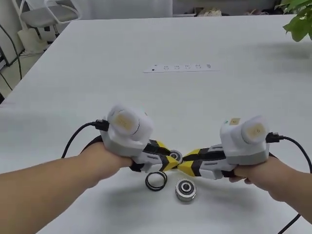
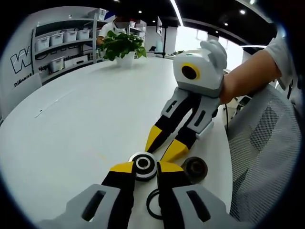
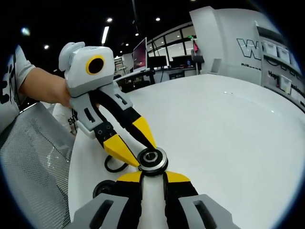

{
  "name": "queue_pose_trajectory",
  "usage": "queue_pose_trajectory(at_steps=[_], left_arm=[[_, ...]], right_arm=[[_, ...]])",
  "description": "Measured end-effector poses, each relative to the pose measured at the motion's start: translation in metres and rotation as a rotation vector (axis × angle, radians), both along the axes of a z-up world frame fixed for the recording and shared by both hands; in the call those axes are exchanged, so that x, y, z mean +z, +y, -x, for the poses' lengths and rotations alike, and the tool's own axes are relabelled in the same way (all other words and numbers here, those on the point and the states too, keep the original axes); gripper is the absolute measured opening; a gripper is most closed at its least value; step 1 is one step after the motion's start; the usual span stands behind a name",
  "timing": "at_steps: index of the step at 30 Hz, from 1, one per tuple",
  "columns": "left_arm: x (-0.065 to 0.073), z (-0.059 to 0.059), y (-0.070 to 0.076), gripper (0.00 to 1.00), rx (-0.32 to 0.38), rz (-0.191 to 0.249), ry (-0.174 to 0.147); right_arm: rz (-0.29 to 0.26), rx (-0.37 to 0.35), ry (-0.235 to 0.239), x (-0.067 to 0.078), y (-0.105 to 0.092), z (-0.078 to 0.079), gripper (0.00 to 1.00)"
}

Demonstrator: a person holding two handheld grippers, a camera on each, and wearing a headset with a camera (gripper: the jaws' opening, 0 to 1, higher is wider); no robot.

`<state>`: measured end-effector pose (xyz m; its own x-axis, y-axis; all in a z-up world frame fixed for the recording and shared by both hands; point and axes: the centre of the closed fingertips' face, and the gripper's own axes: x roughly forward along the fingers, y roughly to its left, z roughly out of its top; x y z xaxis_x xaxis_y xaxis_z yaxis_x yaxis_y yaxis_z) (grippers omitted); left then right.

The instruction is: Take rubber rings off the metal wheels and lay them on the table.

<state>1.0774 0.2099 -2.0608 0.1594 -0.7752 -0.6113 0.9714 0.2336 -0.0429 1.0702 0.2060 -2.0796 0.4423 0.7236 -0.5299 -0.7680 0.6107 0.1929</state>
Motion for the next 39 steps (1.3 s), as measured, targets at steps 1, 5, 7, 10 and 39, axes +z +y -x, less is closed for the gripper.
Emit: queue_pose_trajectory(at_steps=[1,5,7,10,39], left_arm=[[-0.0007,0.0007,-0.0009,0.13,-0.006,-0.002,-0.012],[-0.0023,0.001,-0.0021,0.13,-0.02,-0.024,-0.058],[-0.0021,-0.0001,-0.0018,0.13,-0.018,-0.025,-0.062],[-0.0019,-0.0011,-0.0011,0.13,-0.008,-0.012,-0.051],[-0.0015,-0.0063,-0.0008,0.07,0.026,0.003,-0.073]], right_arm=[[0.0,0.0,-0.003,0.0,0.0001,0.0001,0.14],[-0.001,-0.002,-0.008,0.0001,0.0002,-0.0001,0.13],[0.004,-0.003,-0.01,-0.0003,-0.0002,0.0,0.13],[0.004,-0.005,-0.01,-0.0004,-0.0002,0.0001,0.13],[-0.084,-0.126,0.094,-0.0021,-0.0075,-0.0029,0.0]])
